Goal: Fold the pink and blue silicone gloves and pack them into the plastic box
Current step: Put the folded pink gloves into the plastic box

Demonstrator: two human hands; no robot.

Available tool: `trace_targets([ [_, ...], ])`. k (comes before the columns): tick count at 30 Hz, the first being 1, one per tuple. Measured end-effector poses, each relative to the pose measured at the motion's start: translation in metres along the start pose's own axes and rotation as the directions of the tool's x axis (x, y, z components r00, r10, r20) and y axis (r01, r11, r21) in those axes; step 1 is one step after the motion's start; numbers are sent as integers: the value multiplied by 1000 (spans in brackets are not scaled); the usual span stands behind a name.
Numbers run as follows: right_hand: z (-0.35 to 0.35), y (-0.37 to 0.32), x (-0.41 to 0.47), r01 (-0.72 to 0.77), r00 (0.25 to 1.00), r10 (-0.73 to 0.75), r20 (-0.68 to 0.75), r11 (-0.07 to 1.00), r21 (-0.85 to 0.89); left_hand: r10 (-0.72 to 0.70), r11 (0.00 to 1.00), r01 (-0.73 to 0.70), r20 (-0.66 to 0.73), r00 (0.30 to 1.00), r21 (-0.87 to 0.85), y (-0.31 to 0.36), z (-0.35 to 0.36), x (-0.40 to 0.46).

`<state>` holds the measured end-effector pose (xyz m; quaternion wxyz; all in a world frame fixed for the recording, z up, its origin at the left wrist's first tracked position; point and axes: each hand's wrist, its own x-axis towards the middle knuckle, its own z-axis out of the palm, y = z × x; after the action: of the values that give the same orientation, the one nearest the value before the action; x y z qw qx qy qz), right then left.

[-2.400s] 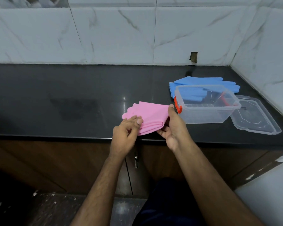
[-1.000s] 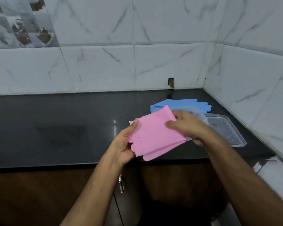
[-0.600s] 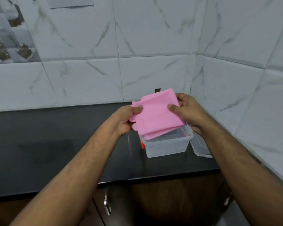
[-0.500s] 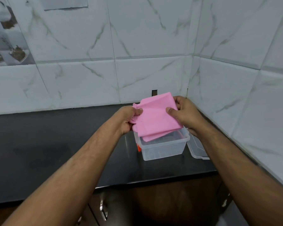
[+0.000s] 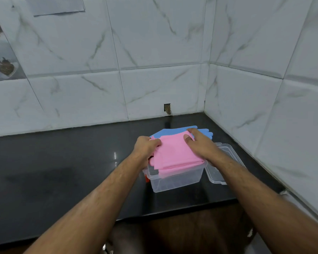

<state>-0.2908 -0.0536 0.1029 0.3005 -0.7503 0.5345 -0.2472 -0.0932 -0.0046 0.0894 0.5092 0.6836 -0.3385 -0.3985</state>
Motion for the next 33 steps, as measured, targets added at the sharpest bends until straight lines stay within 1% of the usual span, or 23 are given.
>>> trace_targets([
  [2,3,3,3,-4,999,5,-32,1000,15,38,999,-38,0,999,33,-2,0,-1],
  [7,14,5,7,5,991,-8,-133,1000,-25,59,996,-57,-34,998,69,-6,0,1],
  [10,16,4,8,12,993,-24,-115,994,-108,92,995,-89,-55,994,55,-12,0,2],
  [12,16,4,9,-1,995,-11,-100,992,-123,123,991,-119,-76,989,60,-14,-1,1],
  [17,20,9,7,25,987,-46,-154,991,-134,162,986,-159,-86,983,42,-18,-1,-2],
  [19,23,7,7,14,987,-36,-157,990,-142,151,989,-149,-93,984,23,-17,-2,-4],
  [23,31,9,8,51,980,-87,-180,979,-198,65,998,-65,-21,998,-3,-14,-8,-5],
  [26,36,10,7,56,977,-102,-189,971,-232,42,999,-41,-29,999,32,-15,-11,-5],
  [30,39,6,3,43,973,-102,-206,961,-272,92,987,-78,-96,991,143,-18,-10,-6],
  [33,41,4,1,30,971,-100,-218,953,-302,107,974,-89,-76,991,207,-17,-9,-6],
])
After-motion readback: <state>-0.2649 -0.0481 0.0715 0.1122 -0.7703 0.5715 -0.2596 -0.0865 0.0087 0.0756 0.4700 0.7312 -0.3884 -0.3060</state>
